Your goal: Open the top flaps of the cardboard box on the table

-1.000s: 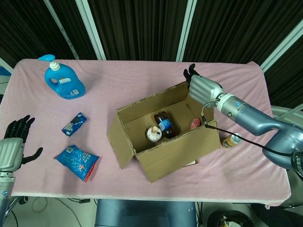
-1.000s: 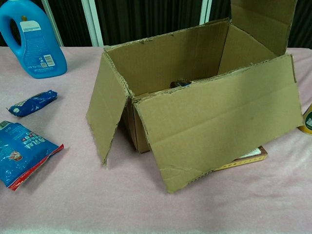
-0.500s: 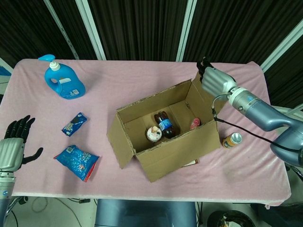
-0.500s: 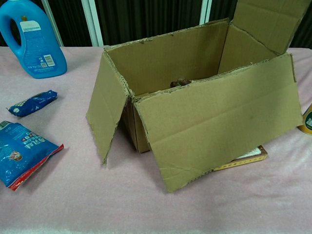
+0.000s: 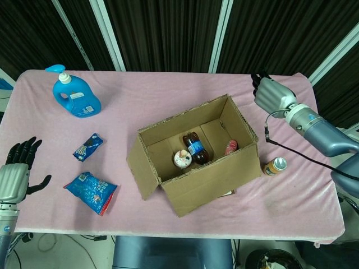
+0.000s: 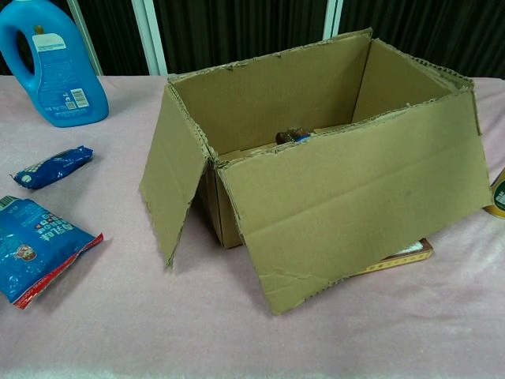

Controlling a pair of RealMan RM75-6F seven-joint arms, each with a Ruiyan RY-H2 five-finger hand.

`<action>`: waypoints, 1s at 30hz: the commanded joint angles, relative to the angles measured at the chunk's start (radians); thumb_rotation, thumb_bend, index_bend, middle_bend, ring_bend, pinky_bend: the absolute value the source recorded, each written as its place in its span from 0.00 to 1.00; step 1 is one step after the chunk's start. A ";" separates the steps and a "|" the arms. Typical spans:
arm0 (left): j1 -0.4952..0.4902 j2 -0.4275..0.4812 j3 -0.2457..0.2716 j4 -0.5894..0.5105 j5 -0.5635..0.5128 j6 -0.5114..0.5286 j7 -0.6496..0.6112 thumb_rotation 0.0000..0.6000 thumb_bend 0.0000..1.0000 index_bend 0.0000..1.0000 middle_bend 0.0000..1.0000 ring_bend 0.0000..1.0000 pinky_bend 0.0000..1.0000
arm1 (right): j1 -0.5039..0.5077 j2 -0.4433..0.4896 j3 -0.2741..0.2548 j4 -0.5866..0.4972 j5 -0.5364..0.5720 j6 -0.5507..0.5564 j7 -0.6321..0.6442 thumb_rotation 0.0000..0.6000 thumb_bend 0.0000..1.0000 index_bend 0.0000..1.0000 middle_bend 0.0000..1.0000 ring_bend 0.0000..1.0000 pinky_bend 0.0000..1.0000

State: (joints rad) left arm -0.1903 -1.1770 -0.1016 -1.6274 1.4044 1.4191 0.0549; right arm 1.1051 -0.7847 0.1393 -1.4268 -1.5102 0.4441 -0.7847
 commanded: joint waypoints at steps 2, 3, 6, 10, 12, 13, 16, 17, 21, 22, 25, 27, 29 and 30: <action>0.000 0.000 0.000 0.000 0.000 0.000 0.002 1.00 0.24 0.00 0.00 0.00 0.00 | -0.042 0.003 -0.001 -0.033 0.040 0.046 0.016 1.00 0.39 0.26 0.21 0.10 0.22; 0.000 0.000 0.000 0.000 0.000 0.000 0.002 1.00 0.24 0.00 0.00 0.00 0.00 | -0.064 0.004 0.000 -0.049 0.060 0.075 0.022 1.00 0.39 0.25 0.21 0.10 0.22; 0.000 0.000 0.002 -0.001 -0.003 -0.003 0.007 1.00 0.24 0.00 0.00 0.00 0.00 | -0.122 0.002 0.006 -0.094 0.122 0.152 0.042 1.00 0.39 0.23 0.19 0.10 0.21; -0.002 0.001 0.007 0.000 -0.001 -0.011 0.024 1.00 0.24 0.00 0.00 0.00 0.00 | -0.247 -0.013 0.017 -0.209 0.229 0.352 0.053 1.00 0.40 0.19 0.19 0.10 0.22; -0.002 0.000 0.009 -0.001 0.001 -0.011 0.031 1.00 0.24 0.00 0.00 0.00 0.00 | -0.305 -0.024 0.018 -0.266 0.266 0.447 0.062 1.00 0.40 0.14 0.18 0.10 0.22; -0.002 -0.001 0.009 0.000 0.003 -0.009 0.033 1.00 0.24 0.00 0.00 0.00 0.00 | -0.336 -0.031 0.016 -0.296 0.282 0.494 0.069 1.00 0.40 0.12 0.18 0.10 0.22; 0.000 -0.004 0.012 0.003 0.011 -0.001 0.041 1.00 0.24 0.00 0.00 0.00 0.00 | -0.444 -0.056 0.000 -0.391 0.313 0.649 0.105 1.00 0.39 0.04 0.14 0.08 0.22; 0.001 -0.006 0.013 0.005 0.014 0.002 0.043 1.00 0.24 0.00 0.00 0.00 0.00 | -0.486 -0.068 -0.011 -0.421 0.317 0.702 0.124 1.00 0.39 0.01 0.11 0.06 0.22; 0.004 -0.012 0.018 0.016 0.024 0.008 0.056 1.00 0.21 0.00 0.00 0.00 0.00 | -0.614 -0.105 -0.051 -0.490 0.314 0.842 0.222 1.00 0.37 0.00 0.00 0.00 0.21; 0.004 -0.013 0.020 0.018 0.026 0.009 0.059 1.00 0.20 0.00 0.00 0.00 0.00 | -0.640 -0.113 -0.061 -0.495 0.306 0.867 0.245 1.00 0.35 0.00 0.00 0.00 0.21; 0.005 -0.017 0.026 0.023 0.027 0.005 0.073 1.00 0.17 0.00 0.00 0.00 0.00 | -0.729 -0.143 -0.100 -0.484 0.264 0.959 0.315 1.00 0.30 0.00 0.00 0.00 0.21; 0.005 -0.019 0.029 0.028 0.032 0.006 0.086 1.00 0.16 0.00 0.00 0.00 0.00 | -0.778 -0.163 -0.122 -0.463 0.239 1.007 0.356 1.00 0.27 0.00 0.00 0.00 0.21; 0.005 -0.023 0.031 0.032 0.034 0.007 0.096 1.00 0.15 0.00 0.00 0.00 0.00 | -0.823 -0.186 -0.141 -0.433 0.211 1.054 0.399 0.99 0.25 0.00 0.00 0.00 0.21; 0.005 -0.026 0.031 0.032 0.034 0.007 0.098 1.00 0.15 0.00 0.00 0.00 0.00 | -0.846 -0.199 -0.151 -0.414 0.198 1.076 0.420 0.98 0.25 0.00 0.00 0.00 0.21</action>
State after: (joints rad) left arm -0.1854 -1.2014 -0.0715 -1.5961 1.4373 1.4261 0.1518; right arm 0.3100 -0.9482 0.0210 -1.8763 -1.2756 1.4705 -0.4120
